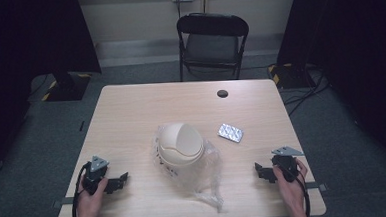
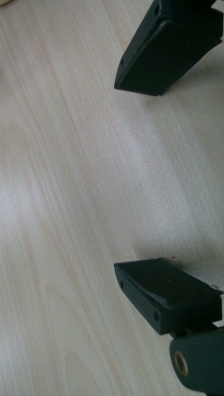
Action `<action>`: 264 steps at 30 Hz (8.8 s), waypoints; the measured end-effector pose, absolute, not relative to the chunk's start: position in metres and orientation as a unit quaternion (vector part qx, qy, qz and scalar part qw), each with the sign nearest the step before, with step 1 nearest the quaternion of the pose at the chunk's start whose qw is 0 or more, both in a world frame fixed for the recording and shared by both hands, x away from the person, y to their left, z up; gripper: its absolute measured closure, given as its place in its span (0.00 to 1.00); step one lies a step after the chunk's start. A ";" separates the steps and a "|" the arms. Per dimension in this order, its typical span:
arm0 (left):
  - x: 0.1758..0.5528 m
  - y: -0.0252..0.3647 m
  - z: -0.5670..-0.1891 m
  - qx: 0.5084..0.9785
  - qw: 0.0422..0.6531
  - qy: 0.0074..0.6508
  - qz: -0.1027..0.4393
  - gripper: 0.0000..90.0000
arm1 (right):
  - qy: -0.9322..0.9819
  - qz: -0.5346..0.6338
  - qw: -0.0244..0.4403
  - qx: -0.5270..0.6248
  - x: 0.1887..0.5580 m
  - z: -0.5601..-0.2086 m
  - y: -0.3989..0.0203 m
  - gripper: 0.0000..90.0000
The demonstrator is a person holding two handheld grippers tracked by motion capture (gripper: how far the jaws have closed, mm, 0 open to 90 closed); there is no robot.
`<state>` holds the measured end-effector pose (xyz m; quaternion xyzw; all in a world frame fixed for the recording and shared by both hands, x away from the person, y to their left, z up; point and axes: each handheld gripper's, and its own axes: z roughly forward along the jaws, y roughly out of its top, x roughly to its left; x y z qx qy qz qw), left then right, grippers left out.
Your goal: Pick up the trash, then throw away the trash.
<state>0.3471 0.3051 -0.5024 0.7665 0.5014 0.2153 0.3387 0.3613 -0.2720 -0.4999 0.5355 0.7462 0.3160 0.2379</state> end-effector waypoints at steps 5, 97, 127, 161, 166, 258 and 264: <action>0.347 0.305 -0.502 0.766 0.339 0.502 0.215 0.12 | 0.746 0.316 0.238 0.536 0.361 -0.500 -0.272 0.09; 0.347 0.305 -0.502 0.768 0.339 0.500 0.214 0.11 | 0.821 0.427 0.116 0.361 0.426 -0.400 -0.092 0.17; 0.347 0.305 -0.502 0.768 0.340 0.500 0.214 0.11 | 0.767 0.474 0.141 0.408 0.423 -0.374 -0.154 0.15; 0.346 0.306 -0.502 0.769 0.339 0.497 0.215 0.12 | 0.800 0.356 0.160 0.456 0.490 -0.495 -0.208 0.16; 0.346 0.306 -0.502 0.769 0.339 0.497 0.215 0.11 | 0.797 0.357 0.167 0.456 0.491 -0.496 -0.207 0.18; 0.346 0.306 -0.502 0.769 0.340 0.497 0.214 0.11 | 0.774 0.460 0.145 0.410 0.412 -0.418 -0.206 0.38; 0.346 0.306 -0.502 0.769 0.340 0.497 0.214 0.12 | 0.776 0.475 0.137 0.392 0.400 -0.403 -0.201 0.38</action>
